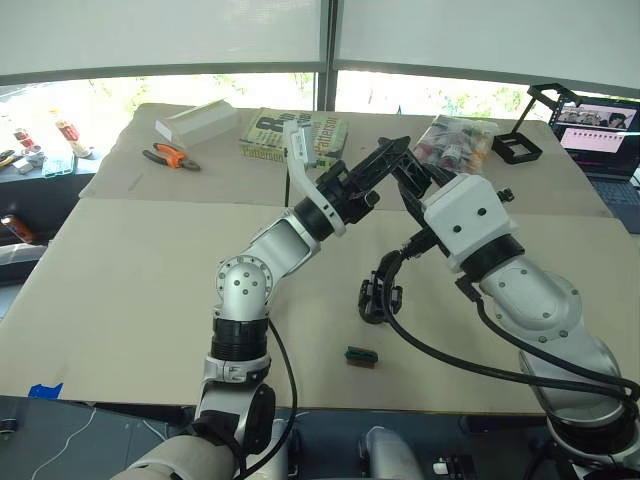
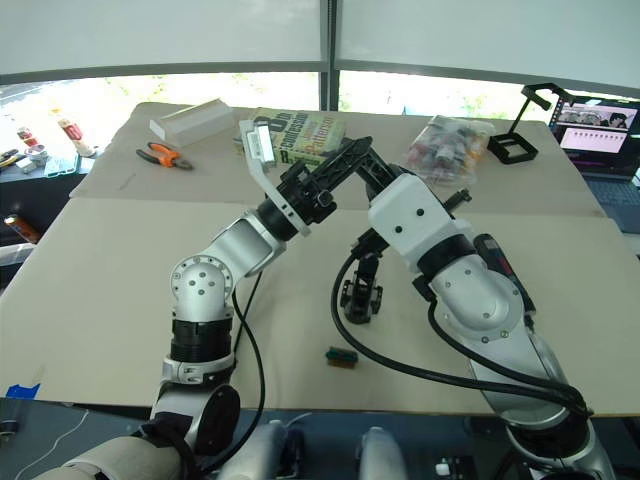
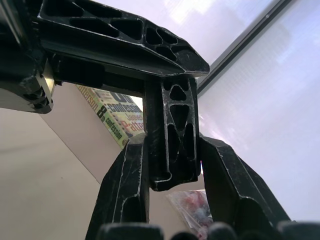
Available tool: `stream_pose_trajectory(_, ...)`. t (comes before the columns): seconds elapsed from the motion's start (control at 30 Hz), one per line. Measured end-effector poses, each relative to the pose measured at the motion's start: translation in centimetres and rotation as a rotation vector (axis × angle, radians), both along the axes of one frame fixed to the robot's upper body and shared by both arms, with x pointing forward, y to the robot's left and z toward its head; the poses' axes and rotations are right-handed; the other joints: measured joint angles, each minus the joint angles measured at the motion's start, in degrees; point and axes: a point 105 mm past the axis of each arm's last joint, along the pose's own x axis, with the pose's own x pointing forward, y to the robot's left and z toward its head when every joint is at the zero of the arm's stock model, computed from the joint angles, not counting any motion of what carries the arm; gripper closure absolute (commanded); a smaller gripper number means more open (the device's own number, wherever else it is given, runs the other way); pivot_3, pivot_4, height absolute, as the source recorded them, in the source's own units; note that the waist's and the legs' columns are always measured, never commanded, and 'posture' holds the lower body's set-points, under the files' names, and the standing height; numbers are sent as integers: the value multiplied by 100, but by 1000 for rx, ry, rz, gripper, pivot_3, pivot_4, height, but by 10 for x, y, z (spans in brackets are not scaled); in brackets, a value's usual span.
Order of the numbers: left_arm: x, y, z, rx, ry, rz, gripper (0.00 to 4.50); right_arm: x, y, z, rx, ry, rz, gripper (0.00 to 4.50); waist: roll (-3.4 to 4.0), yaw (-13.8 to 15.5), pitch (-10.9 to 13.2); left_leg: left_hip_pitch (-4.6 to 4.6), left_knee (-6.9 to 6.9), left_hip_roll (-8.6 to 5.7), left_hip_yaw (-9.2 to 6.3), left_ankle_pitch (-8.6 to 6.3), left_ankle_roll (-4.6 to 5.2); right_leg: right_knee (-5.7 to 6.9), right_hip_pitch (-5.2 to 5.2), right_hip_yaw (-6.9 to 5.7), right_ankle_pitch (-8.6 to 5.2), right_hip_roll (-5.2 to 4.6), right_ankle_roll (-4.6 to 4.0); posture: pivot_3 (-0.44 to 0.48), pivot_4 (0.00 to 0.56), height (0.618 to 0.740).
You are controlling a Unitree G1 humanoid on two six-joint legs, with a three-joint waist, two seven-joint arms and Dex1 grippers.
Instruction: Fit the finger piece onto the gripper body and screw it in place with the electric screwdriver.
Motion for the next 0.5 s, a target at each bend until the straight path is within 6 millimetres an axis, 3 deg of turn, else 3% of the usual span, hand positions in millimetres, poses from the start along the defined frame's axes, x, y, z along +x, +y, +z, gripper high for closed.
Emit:
stream_pose_trajectory(0.07, 2, 1, 0, -6, 4, 14, 4448, 0, -1, 0, 18, 15, 8, 2317, 0, 0, 0, 0, 0, 1, 0, 0, 0, 0, 0, 0, 0, 0, 0, 0, 150, 740)
stream_pose_trajectory(0.17, 8, 7, 2, -17, 8, 38, 4448, -3, -3, -3, 32, 61, 49, 1331, 0, -6, 0, 0, 0, 2, 0, 0, 0, 0, 0, 0, 0, 2, 0, 0, 150, 740)
stream_pose_trajectory(0.3, 15, 23, 9, 27, -53, 34, 4448, -8, -22, 4, 48, 104, 75, 13, 1, -3, 1, 0, -1, 0, 0, 0, 1, 1, -1, 0, 0, 2, 0, 0, 150, 740)
stream_pose_trajectory(0.4, 16, 41, 10, 139, -128, -49, 4448, -18, -38, 5, 103, 283, 194, 0, 3, -15, 6, 0, -2, 3, 0, -1, 1, 1, -1, -3, 0, 9, -1, 0, 150, 740)
stream_pose_trajectory(0.5, 1, 50, 14, 257, -250, -213, 4448, -23, -48, 9, 208, 521, 325, 0, 8, -42, 16, 3, -5, 5, 2, -2, 4, 1, -1, -2, 1, 7, -2, 0, 150, 740)
